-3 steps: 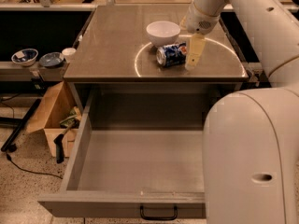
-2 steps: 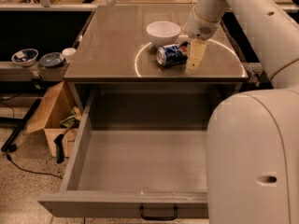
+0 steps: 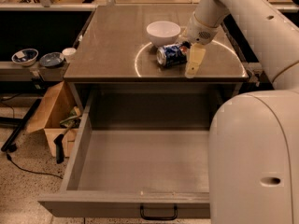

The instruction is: Place pepsi can into top drawer

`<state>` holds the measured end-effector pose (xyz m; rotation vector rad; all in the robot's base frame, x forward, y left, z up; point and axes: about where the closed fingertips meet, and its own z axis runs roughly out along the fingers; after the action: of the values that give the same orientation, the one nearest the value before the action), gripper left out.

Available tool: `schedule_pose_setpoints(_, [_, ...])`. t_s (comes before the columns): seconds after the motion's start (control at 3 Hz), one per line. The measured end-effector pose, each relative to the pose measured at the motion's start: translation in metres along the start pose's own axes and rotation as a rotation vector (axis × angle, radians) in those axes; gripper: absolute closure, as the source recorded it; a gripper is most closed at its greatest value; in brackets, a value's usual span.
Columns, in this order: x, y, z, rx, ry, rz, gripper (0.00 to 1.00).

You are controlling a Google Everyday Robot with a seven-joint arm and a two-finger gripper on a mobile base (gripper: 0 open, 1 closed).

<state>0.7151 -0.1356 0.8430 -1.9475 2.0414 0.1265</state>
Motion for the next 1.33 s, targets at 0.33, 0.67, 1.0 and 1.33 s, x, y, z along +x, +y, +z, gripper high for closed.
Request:
schedule_pose_setpoints(0.33, [-0.0086,-0.0121,-0.0052,0.044,-0.002,-0.011,0.00])
schedule_pose_setpoints(0.67, [-0.0086,-0.0121,-0.0052,0.044,-0.002,-0.011,0.03])
schedule_pose_setpoints(1.0, [-0.0086,-0.0121,-0.0052,0.044,-0.002,-0.011,0.26])
schedule_pose_setpoints(1.33, [-0.0086,-0.0121,-0.0052,0.044,-0.002,-0.011,0.49])
